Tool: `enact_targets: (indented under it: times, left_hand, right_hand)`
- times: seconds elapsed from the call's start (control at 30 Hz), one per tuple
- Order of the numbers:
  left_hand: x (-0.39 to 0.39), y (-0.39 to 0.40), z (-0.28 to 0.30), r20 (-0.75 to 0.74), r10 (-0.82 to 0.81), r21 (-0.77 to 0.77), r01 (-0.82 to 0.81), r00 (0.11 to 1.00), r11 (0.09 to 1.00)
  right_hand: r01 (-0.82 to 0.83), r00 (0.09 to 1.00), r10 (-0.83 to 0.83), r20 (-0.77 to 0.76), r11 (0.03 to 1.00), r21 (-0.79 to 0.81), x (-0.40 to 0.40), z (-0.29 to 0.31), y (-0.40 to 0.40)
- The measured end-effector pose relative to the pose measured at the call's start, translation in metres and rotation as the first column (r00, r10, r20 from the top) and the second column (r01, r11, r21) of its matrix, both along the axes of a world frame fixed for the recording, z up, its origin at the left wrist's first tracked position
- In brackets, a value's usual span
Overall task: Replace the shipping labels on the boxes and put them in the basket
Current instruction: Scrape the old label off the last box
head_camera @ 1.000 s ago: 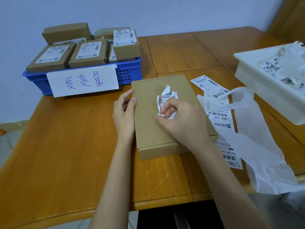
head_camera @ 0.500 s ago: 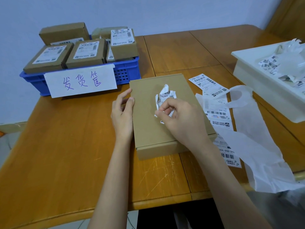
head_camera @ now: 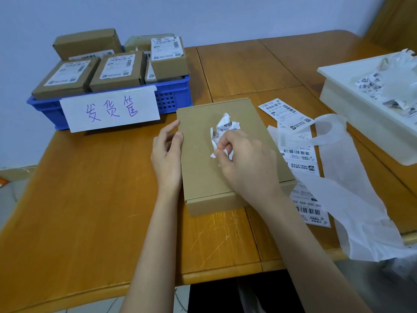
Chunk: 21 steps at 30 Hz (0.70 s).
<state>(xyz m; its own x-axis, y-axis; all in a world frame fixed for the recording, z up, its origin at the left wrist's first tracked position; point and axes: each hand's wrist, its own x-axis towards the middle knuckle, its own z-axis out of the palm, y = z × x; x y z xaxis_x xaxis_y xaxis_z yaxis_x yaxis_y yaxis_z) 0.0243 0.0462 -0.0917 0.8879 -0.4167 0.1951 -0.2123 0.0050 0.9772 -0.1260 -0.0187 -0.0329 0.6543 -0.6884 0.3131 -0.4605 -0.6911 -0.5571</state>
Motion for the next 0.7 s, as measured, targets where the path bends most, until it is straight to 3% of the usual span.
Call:
enact_targets:
  times: [0.3,0.43,0.7]
  left_hand:
    - [0.002,-0.001,-0.002,-0.002,-0.017,-0.014,0.017,1.0,1.0]
    - [0.002,-0.001,-0.003,-0.002,-0.01,-0.008,0.01,1.0,1.0]
    - [0.002,-0.001,-0.004,-0.016,-0.017,-0.02,0.016,1.0,1.0]
  right_hand:
    - [-0.067,0.996,0.064,0.062,0.997,0.042,-0.003,0.005,0.006]
    - [-0.024,0.999,0.022,-0.033,0.998,-0.051,0.001,0.005,0.005]
    - [0.041,0.997,-0.037,-0.063,0.998,0.058,0.009,0.01,0.001]
